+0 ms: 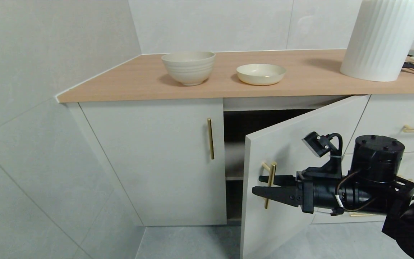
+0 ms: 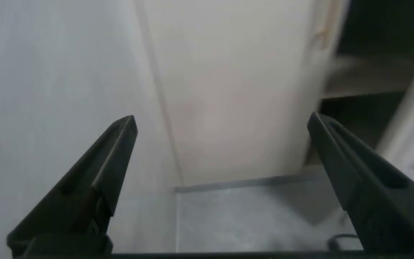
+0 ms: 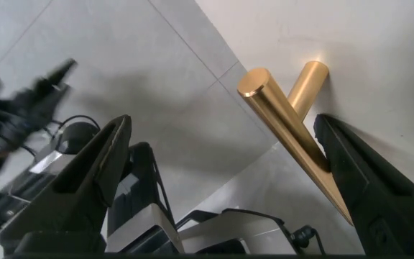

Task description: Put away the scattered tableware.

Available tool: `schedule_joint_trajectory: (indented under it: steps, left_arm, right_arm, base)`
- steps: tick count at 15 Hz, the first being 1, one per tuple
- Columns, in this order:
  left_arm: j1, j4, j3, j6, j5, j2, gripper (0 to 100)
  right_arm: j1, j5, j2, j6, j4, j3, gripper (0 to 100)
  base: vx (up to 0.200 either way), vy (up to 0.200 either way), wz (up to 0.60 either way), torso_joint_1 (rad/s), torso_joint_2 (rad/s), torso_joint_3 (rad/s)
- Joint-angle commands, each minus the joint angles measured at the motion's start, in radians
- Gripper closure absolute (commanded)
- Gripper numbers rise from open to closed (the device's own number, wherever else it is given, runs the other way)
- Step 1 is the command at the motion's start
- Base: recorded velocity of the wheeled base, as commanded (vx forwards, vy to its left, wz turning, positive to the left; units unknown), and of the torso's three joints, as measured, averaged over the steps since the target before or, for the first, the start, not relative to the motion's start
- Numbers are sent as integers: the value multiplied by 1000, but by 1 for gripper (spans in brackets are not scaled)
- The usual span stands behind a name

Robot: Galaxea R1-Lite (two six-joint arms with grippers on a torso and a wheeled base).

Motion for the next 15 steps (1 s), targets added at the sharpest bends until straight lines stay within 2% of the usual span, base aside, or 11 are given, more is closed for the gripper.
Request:
schedule_joint_trajectory:
  steps: [1,3,4,5,6,7,9,11,12,13,15]
  left_arm:
    - [-1,14,-206,22,-111,354,0]
    - [-4,-11,-326,24,-205,630,0]
    - [-15,-31,-362,24,-223,716,0]
    - [-64,-91,-438,21,-232,897,0]
    - [-87,-144,-471,21,-231,991,0]
    - [-118,-195,-494,19,-229,1061,100]
    - [-193,-308,-508,16,-229,1187,100]
    - [-248,-374,-505,-13,-226,1273,100]
    - [-294,-483,-497,-24,-225,1356,100]
    - [-334,-534,-488,-57,-225,1394,100]
    - [-507,-644,-487,-329,-232,1488,100]
  right_arm:
    - [1,5,0,1,8,8,0]
    - [1,5,-3,1,5,8,0]
    - [1,5,-4,0,1,8,0]
    - [1,5,-4,0,-2,8,0]
    - [1,5,-1,0,-8,10,0]
    - [1,5,-1,0,-11,11,0]
    - [1,5,-3,0,-11,13,0]
    - [1,3,-3,0,-11,13,0]
    - [0,3,-1,0,-11,13,0]
    - [0,2,-1,0,-11,13,0]
    - [0,2,-1,0,-11,13,0]
  base:
    - [0,0,0,0,0,0]
    - [0,0,0,0,0,0]
    - [0,0,0,0,0,0]
    - [0,0,0,0,0,0]
    - [0,0,0,0,0,0]
    - [0,0,0,0,0,0]
    - [0,0,0,0,0,0]
    - [0,0,0,0,0,0]
    - [0,0,0,0,0,0]
    - [0,0,0,0,0,0]
    - [0,0,0,0,0,0]
